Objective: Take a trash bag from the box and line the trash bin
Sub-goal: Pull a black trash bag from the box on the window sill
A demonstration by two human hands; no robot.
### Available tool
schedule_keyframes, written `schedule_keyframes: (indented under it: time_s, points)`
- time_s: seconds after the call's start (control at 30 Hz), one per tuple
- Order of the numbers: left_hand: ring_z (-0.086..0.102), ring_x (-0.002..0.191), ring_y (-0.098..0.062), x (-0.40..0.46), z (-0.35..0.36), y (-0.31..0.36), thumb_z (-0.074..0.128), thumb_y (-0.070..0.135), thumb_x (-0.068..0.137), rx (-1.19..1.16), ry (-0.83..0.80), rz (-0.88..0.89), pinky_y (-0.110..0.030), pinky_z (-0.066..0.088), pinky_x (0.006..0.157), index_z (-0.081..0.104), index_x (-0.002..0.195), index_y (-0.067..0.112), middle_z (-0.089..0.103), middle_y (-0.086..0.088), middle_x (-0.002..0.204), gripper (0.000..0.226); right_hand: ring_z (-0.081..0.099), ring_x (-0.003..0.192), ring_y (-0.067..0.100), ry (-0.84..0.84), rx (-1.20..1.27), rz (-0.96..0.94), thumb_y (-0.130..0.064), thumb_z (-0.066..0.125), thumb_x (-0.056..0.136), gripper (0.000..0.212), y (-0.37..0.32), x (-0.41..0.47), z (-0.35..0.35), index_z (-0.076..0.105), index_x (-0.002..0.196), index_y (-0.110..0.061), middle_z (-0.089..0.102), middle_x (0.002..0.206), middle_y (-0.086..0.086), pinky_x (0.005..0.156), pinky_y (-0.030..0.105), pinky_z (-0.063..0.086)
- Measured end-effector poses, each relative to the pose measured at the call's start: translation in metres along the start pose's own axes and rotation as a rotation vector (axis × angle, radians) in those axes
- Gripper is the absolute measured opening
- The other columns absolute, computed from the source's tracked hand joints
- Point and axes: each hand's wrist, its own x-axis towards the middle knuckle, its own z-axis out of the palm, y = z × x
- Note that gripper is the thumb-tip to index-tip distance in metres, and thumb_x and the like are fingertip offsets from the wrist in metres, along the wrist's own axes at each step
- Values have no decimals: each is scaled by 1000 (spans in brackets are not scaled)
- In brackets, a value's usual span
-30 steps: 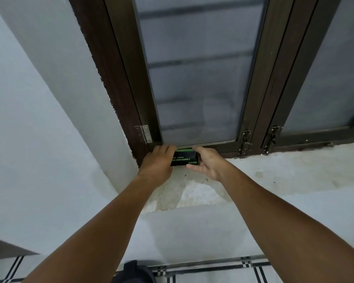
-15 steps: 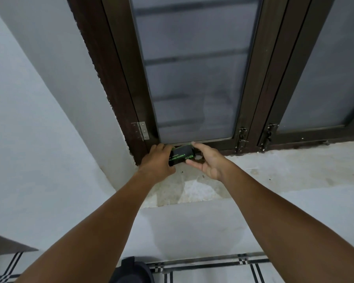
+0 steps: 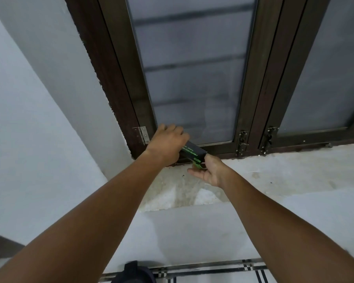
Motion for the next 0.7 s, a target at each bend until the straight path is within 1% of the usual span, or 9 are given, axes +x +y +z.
schedule_keyframes:
  time_s: [0.1,0.17,0.23,0.3,0.4,0.47,0.53,0.6,0.7]
  points:
    - [52,117,-26,8,-10,-5,70,10,81,124,20,63,-43,38,98,61,122,22,58,-6,124,43,73,94,33,-7,-40,42,-29,50,106,30,3,0,2,57,127,-9,65,119,20,72,44,64]
    - [51,119,-27,11,-14,-10,72,13,82,176,-7,73,-43,37,97,61,123,24,56,-6,126,44,73,98,36,-30,-92,70,-41,51,104,37,5,-2,2,62,121,-10,69,118,19,78,44,64]
    - [50,119,-28,12,-18,-13,71,18,84,234,-31,61,-43,36,97,62,124,25,55,-6,126,42,72,104,35,-66,-131,65,-46,51,103,41,8,-4,1,67,116,-10,73,116,16,84,43,62]
    - [50,120,-28,11,-19,-16,69,22,88,268,-64,29,-43,36,97,61,126,25,54,-7,127,39,71,106,32,-86,-129,50,-44,52,103,40,12,-4,0,67,118,-10,74,116,14,87,43,60]
    - [50,120,-28,8,-16,-17,67,27,91,283,-120,-14,-43,36,98,60,128,24,55,-7,127,38,71,107,29,-83,-127,-22,-41,55,102,34,12,-3,-2,66,118,-14,72,117,12,87,42,60]
    - [51,119,-28,5,-11,-18,68,30,91,272,-139,-34,-44,37,98,59,130,23,57,-8,126,41,70,109,26,-92,-156,-73,-37,61,100,27,10,-2,-5,65,118,-17,70,119,9,92,43,58]
    - [51,120,-28,4,-6,-20,68,30,90,221,-139,-45,-44,37,98,57,132,23,57,-7,127,44,69,112,26,-144,-177,-68,-30,64,99,24,7,-1,-10,65,120,-17,67,120,9,97,45,57]
    - [50,121,-28,1,-1,-22,70,31,88,156,-125,-45,-43,38,99,57,134,24,57,-6,128,48,68,115,26,-190,-187,-39,-26,64,100,24,5,-1,-15,65,121,-15,66,120,9,98,46,56]
    - [49,121,-27,-2,6,-24,73,35,86,116,-95,-31,-42,38,98,57,133,25,58,-5,127,51,68,116,26,-233,-232,-4,-27,64,99,27,2,1,-20,65,123,-14,68,124,9,98,47,56]
